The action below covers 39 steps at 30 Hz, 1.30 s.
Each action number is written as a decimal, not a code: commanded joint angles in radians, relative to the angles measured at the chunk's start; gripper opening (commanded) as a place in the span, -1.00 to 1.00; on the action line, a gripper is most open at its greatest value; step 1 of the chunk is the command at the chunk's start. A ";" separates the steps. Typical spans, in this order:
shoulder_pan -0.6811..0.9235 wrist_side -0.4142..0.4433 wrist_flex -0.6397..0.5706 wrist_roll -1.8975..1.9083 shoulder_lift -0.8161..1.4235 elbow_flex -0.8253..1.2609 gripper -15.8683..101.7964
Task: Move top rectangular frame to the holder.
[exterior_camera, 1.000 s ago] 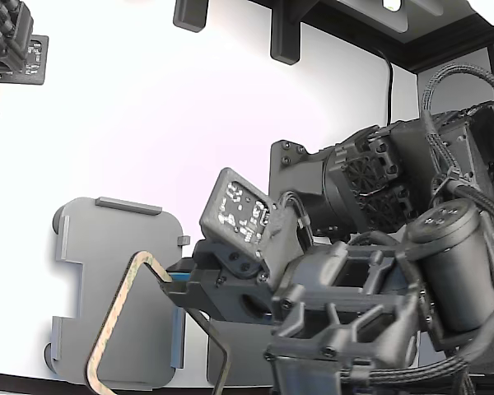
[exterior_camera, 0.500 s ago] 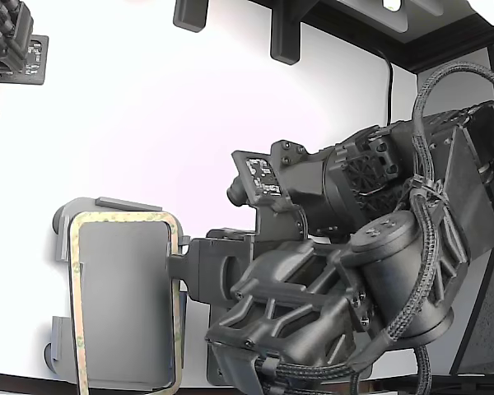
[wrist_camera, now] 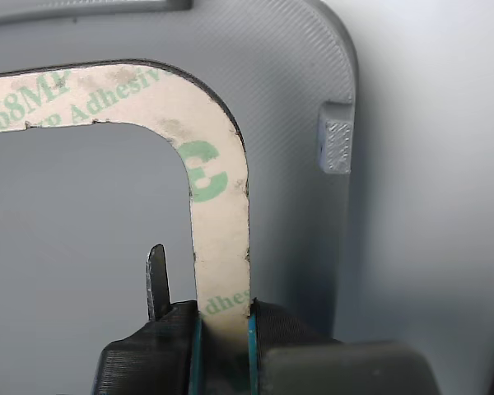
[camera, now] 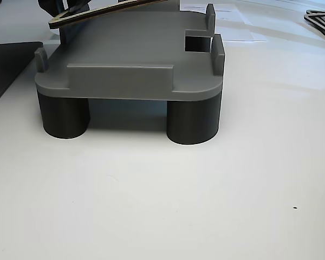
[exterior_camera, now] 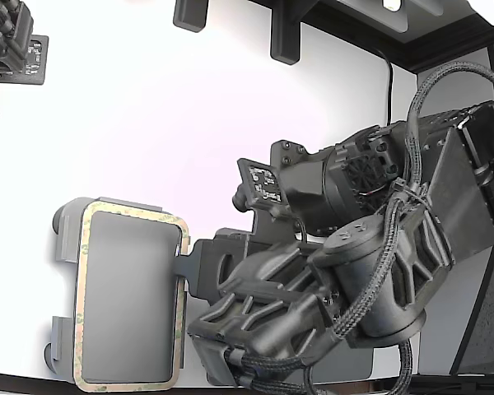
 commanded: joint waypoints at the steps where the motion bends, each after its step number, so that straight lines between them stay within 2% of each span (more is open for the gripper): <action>1: -0.031 -0.012 -0.020 0.005 0.031 -0.005 -0.95; 19: -0.051 -0.041 -0.135 -0.023 0.074 0.115 -0.95; 39: -0.051 -0.063 -0.172 -0.037 0.089 0.176 -0.95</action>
